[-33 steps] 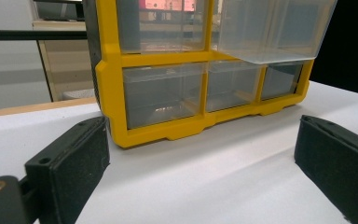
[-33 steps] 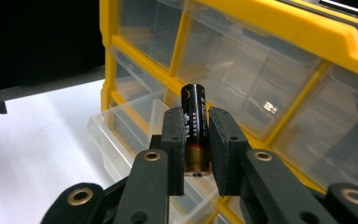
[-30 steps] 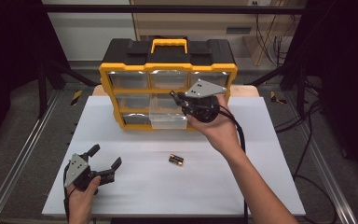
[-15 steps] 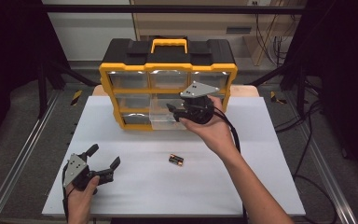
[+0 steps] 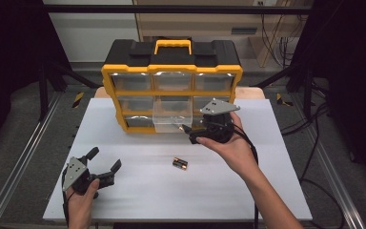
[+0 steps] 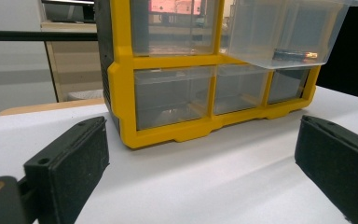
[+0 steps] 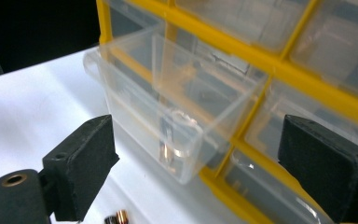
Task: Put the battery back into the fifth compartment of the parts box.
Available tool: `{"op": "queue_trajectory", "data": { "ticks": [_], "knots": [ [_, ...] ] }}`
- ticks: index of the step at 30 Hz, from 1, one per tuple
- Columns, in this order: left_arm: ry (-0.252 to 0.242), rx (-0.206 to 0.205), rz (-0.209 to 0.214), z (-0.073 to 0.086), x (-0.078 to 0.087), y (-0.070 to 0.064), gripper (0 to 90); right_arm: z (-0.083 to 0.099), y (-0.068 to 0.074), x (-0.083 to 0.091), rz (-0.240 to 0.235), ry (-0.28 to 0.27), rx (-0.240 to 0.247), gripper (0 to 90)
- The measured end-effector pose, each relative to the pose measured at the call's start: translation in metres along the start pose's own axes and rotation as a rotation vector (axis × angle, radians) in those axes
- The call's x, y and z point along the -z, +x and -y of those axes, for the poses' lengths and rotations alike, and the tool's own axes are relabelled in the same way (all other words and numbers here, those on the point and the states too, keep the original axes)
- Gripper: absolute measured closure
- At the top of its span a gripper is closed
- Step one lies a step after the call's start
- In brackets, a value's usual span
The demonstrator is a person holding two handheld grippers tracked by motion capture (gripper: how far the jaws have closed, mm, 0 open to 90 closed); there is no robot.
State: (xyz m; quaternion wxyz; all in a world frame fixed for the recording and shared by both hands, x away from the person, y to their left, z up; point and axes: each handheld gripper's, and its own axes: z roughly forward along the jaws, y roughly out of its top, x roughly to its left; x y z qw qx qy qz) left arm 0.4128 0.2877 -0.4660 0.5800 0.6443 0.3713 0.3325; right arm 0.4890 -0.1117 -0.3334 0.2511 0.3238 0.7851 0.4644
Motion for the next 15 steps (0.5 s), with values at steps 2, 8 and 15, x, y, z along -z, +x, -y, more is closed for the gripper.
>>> {"op": "queue_trajectory", "data": {
  "ticks": [2,8,15],
  "knots": [
    [0.000,-0.002,-0.001,0.000,0.000,0.000,2.6,0.003,-0.001,0.000,-0.002,0.009,-0.005,10.9],
    [0.000,-0.010,0.005,0.000,-0.001,-0.001,2.1,0.024,-0.002,-0.005,-0.014,0.056,-0.035,10.0],
    [0.001,-0.012,0.008,0.000,-0.001,-0.001,2.0,0.041,0.000,-0.010,-0.031,0.094,-0.053,9.4]
  ]
}}
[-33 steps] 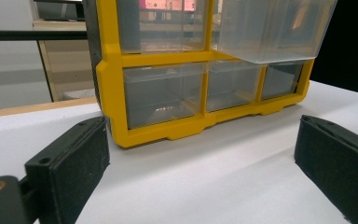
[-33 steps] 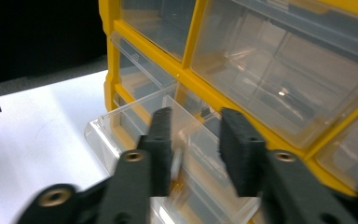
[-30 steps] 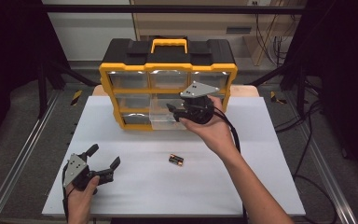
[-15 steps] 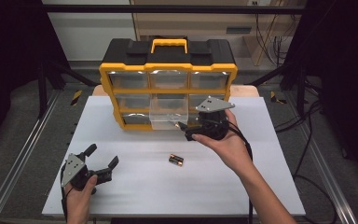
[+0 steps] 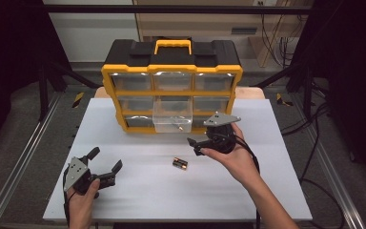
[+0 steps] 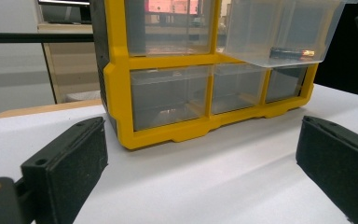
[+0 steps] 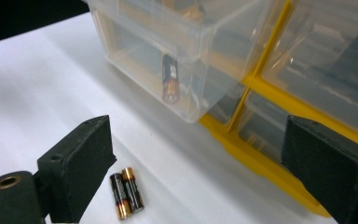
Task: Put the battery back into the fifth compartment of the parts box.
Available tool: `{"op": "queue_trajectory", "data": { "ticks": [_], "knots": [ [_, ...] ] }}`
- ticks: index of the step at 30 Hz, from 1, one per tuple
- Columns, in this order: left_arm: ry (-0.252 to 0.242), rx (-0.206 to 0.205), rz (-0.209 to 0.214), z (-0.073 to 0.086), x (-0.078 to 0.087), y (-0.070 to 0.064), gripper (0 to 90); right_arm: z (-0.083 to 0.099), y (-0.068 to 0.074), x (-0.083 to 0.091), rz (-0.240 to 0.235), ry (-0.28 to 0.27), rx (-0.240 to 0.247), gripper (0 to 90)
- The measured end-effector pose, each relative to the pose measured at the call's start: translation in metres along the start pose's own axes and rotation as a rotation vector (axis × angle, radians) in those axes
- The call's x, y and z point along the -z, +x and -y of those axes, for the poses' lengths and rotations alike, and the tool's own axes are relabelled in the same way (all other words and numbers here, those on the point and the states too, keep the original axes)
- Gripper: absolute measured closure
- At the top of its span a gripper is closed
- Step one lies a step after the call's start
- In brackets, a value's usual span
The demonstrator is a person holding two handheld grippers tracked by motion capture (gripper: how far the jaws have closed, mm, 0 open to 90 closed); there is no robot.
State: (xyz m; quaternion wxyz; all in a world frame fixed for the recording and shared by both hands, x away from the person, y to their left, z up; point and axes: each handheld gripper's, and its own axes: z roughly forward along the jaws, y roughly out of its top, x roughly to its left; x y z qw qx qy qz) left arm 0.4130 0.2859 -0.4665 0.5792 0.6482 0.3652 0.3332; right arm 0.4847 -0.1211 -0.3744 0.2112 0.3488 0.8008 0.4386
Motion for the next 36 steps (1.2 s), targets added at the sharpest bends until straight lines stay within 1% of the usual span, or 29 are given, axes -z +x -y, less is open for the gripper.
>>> {"op": "queue_trajectory", "data": {
  "ticks": [7,8,14,22,29,31,33,36],
  "knots": [
    [0.001,-0.003,0.001,0.000,0.000,0.000,2.0,0.012,0.000,-0.006,-0.017,0.028,-0.016,8.5],
    [0.002,-0.003,0.002,0.000,0.000,0.000,2.0,0.016,0.001,-0.007,-0.021,0.039,-0.019,8.4],
    [0.004,-0.009,0.005,0.000,-0.001,-0.001,1.9,0.025,0.002,-0.011,-0.032,0.055,-0.027,8.2],
    [0.005,-0.015,0.011,0.000,-0.002,-0.003,1.9,0.041,0.006,-0.020,-0.055,0.092,-0.042,7.5],
    [0.005,-0.017,0.015,0.000,-0.002,-0.003,1.9,0.052,0.011,-0.029,-0.073,0.116,-0.029,7.6],
    [0.005,-0.017,0.016,0.000,-0.002,-0.003,1.9,0.054,0.012,-0.031,-0.077,0.130,-0.028,7.6],
    [0.005,-0.018,0.017,0.000,-0.002,-0.003,1.9,0.055,0.013,-0.033,-0.079,0.143,-0.029,7.5],
    [0.006,-0.020,0.018,0.000,-0.002,-0.003,1.9,0.057,0.014,-0.035,-0.083,0.145,-0.035,8.0]
  ]
}}
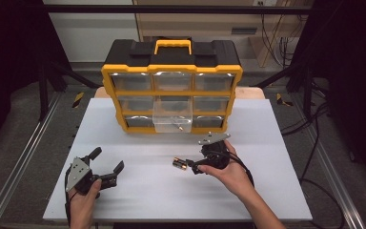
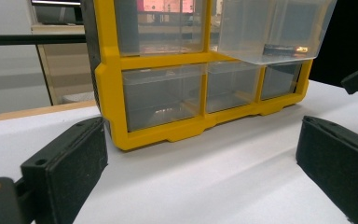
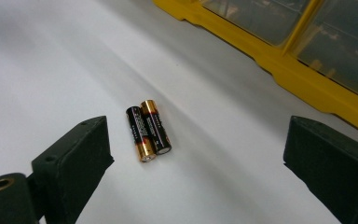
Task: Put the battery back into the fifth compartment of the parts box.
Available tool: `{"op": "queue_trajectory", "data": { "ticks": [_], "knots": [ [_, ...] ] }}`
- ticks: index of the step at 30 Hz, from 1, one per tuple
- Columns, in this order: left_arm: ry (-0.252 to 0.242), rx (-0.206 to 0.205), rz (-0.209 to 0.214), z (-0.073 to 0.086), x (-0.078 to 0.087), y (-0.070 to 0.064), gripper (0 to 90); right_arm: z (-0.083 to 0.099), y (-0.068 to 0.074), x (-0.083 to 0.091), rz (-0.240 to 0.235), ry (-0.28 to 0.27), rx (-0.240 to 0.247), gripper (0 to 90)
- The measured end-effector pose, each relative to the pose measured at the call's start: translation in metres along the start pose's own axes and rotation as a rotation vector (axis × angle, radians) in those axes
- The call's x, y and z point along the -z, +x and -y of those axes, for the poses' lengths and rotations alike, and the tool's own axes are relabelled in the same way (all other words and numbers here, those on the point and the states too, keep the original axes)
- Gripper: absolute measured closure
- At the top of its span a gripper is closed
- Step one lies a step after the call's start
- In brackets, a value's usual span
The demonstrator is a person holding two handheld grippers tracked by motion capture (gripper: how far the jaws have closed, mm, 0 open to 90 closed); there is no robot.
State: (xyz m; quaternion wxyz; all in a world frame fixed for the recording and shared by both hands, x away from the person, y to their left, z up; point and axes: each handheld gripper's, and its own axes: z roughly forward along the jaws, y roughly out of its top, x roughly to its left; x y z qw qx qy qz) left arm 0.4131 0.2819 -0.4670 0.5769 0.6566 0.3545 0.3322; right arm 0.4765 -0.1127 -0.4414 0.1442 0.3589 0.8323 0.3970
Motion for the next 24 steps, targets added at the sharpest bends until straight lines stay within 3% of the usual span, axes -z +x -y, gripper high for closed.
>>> {"op": "queue_trajectory", "data": {
  "ticks": [14,24],
  "knots": [
    [0.001,-0.002,0.002,0.000,-0.001,0.000,1.9,0.002,0.007,-0.015,-0.024,0.023,0.006,11.8],
    [0.003,-0.002,0.003,0.000,-0.001,0.000,1.9,-0.001,0.009,-0.024,-0.028,-0.005,-0.018,22.3]
  ]
}}
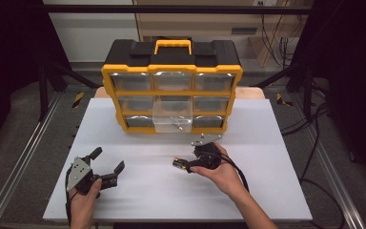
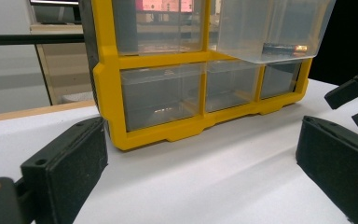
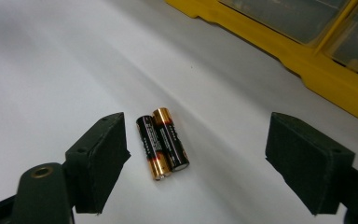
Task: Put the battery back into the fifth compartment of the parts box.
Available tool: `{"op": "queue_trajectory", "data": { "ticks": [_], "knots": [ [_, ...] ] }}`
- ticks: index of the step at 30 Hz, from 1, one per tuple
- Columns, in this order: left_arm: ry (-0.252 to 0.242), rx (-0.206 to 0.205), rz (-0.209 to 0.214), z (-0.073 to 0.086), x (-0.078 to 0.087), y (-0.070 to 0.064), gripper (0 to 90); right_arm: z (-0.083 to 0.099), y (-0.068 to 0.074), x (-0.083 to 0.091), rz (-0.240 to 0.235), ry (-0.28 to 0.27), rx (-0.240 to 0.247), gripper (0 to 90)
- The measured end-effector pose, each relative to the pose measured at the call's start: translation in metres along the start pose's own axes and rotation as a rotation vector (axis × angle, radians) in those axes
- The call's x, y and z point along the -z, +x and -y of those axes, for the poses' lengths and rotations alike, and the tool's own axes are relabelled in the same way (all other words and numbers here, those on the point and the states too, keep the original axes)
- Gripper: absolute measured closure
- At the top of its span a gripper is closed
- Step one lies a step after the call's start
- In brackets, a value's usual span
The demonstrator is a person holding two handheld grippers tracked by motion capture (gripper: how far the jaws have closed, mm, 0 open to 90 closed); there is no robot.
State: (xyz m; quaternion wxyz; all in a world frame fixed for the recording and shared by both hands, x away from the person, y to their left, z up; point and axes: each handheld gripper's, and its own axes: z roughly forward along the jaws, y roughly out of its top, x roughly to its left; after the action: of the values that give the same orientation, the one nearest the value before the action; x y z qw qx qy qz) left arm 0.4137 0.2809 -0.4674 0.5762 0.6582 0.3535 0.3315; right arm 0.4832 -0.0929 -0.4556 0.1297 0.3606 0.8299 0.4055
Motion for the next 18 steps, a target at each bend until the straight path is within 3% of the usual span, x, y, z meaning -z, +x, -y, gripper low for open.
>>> {"op": "queue_trajectory", "data": {
  "ticks": [3,13,18],
  "knots": [
    [-0.002,0.001,0.001,0.000,0.000,0.000,1.9,-0.001,0.001,-0.002,-0.002,-0.006,-0.003,27.8],
    [0.001,0.000,0.003,0.000,-0.001,0.000,2.0,0.000,0.009,-0.013,-0.036,-0.019,0.062,54.0],
    [0.001,0.000,0.005,0.000,-0.001,-0.001,1.9,0.000,0.009,-0.018,-0.041,-0.011,0.079,60.9]
  ]
}}
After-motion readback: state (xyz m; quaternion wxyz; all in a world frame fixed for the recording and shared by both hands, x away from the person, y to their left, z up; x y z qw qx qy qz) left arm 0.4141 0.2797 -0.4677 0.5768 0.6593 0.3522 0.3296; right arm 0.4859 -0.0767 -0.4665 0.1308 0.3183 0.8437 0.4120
